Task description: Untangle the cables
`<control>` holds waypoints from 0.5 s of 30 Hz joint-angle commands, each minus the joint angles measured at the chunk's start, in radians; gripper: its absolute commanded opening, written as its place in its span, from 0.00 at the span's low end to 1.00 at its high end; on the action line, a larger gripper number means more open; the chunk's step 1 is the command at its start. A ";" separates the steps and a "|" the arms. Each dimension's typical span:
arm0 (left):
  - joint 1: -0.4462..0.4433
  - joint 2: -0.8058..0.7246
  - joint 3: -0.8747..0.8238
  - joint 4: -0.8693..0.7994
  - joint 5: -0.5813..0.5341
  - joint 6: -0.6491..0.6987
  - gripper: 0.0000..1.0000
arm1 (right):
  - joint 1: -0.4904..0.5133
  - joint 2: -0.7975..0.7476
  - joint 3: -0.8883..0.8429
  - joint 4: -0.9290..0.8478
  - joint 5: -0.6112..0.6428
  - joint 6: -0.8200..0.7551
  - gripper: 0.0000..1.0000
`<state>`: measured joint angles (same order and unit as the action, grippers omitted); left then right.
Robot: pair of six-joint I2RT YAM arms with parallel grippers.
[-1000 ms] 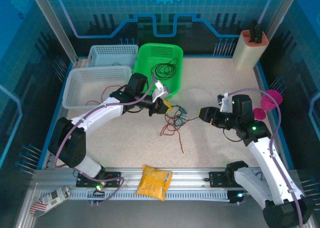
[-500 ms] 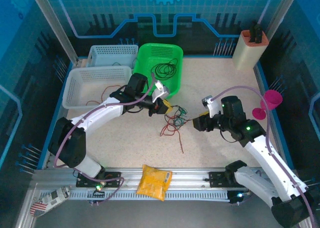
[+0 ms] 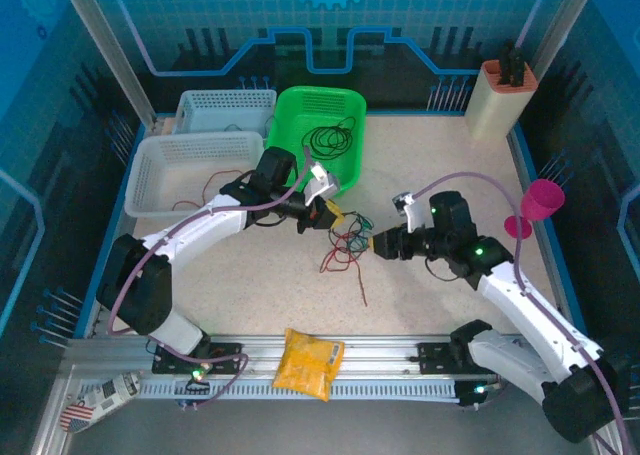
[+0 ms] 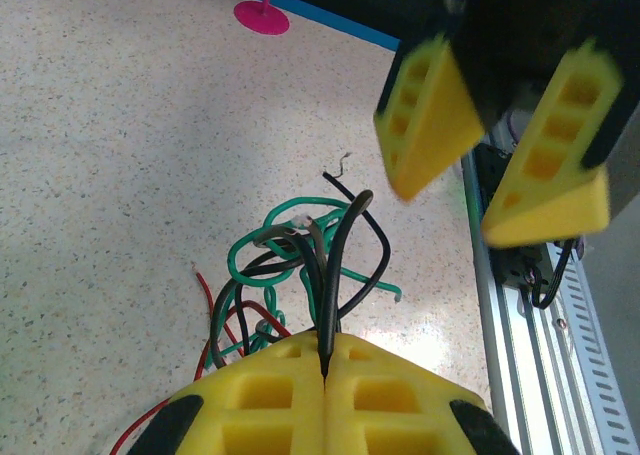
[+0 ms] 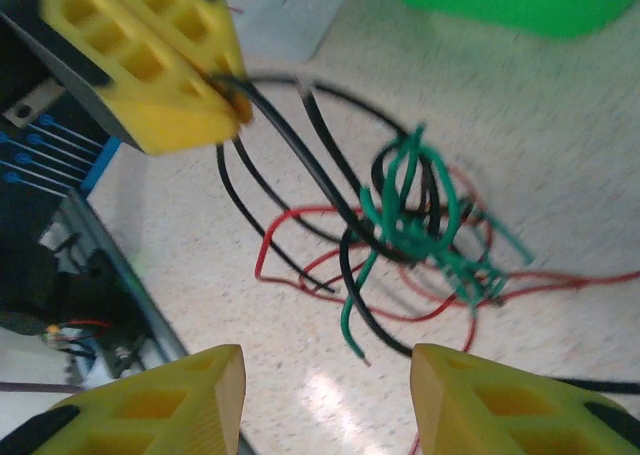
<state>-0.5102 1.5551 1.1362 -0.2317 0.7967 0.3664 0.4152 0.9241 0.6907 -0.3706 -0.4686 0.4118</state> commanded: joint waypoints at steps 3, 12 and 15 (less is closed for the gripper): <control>-0.007 -0.022 0.003 -0.022 -0.004 0.018 0.00 | 0.042 0.047 -0.076 0.204 -0.094 0.278 0.48; -0.007 -0.023 0.003 -0.024 -0.004 0.016 0.00 | 0.060 0.093 -0.075 0.272 -0.041 0.317 0.44; -0.007 -0.023 0.003 -0.023 -0.004 0.018 0.00 | 0.062 0.112 -0.072 0.273 -0.038 0.325 0.38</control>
<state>-0.5117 1.5551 1.1362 -0.2390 0.7822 0.3683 0.4648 1.0199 0.6147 -0.1394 -0.5117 0.7105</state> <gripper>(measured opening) 0.063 0.397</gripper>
